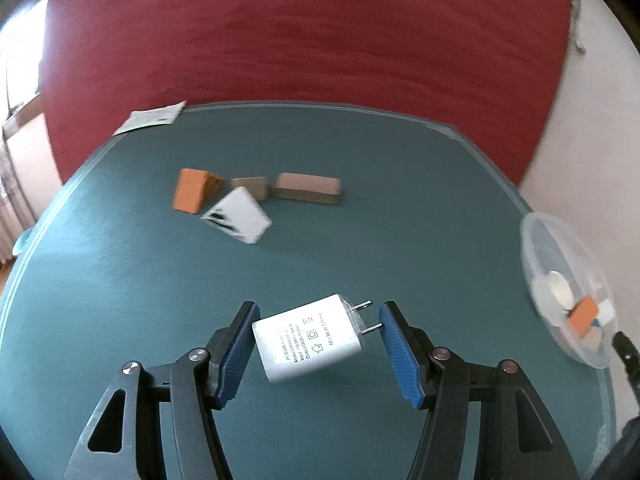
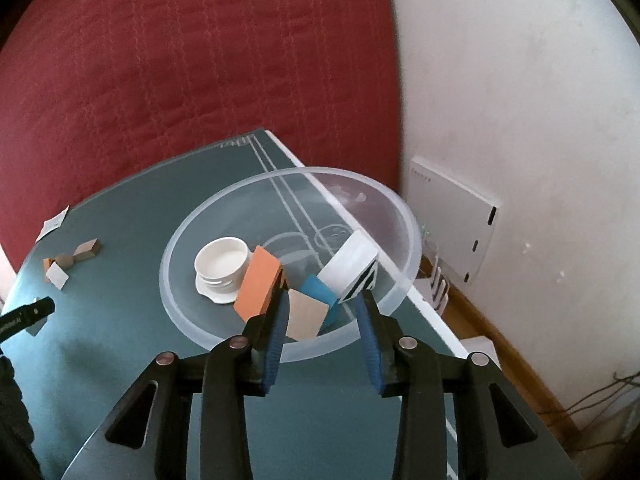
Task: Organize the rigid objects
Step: 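Lower the beige triangle into the bowl and open the right gripper, then lower the white charger into the bowl and open the left gripper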
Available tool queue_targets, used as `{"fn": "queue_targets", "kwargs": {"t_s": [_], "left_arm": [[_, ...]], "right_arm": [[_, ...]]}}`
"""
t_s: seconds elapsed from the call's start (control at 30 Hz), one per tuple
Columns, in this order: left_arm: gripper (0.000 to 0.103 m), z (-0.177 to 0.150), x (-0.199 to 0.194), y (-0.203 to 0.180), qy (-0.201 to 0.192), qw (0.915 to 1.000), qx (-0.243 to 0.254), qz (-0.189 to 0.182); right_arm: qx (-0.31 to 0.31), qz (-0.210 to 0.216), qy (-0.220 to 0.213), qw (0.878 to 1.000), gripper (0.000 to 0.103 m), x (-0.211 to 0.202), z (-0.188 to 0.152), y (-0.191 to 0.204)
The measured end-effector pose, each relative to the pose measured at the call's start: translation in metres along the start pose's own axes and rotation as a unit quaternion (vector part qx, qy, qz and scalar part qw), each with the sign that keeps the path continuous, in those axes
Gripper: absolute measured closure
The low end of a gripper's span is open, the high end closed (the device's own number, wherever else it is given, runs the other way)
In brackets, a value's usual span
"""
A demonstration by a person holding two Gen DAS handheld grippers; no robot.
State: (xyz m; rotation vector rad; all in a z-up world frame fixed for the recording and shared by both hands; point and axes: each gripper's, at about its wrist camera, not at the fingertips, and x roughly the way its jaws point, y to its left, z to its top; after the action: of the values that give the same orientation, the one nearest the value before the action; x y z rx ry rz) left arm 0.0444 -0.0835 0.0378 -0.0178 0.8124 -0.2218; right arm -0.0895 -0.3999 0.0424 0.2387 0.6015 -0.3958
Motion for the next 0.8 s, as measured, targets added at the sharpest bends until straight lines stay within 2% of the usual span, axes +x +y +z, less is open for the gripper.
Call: {"fn": "queue_targets", "kwargs": {"t_s": [0.03,0.1,0.47,0.8], "left_arm": [[0.038,0.001,-0.001,-0.007,0.000,1.0000,0.006,-0.007],[0.038,0.003,-0.004,-0.020,0.000,0.9996,0.020,-0.020],[0.038,0.009,-0.010,-0.087,0.012,0.9939,0.076,-0.079],[0.038,0.003,-0.013,-0.158,0.014,0.9824,0.137,-0.126]], "right_arm": [[0.002,-0.003,-0.005,1.000,0.056,-0.001,-0.001,-0.001],[0.007,-0.011,-0.017,1.000,0.049,-0.002,-0.005,-0.003],[0.029,-0.003,-0.042,0.999,0.046,-0.010,-0.010,-0.018],[0.048,0.008,-0.048,0.998,0.045,-0.012,-0.010,-0.028]]}}
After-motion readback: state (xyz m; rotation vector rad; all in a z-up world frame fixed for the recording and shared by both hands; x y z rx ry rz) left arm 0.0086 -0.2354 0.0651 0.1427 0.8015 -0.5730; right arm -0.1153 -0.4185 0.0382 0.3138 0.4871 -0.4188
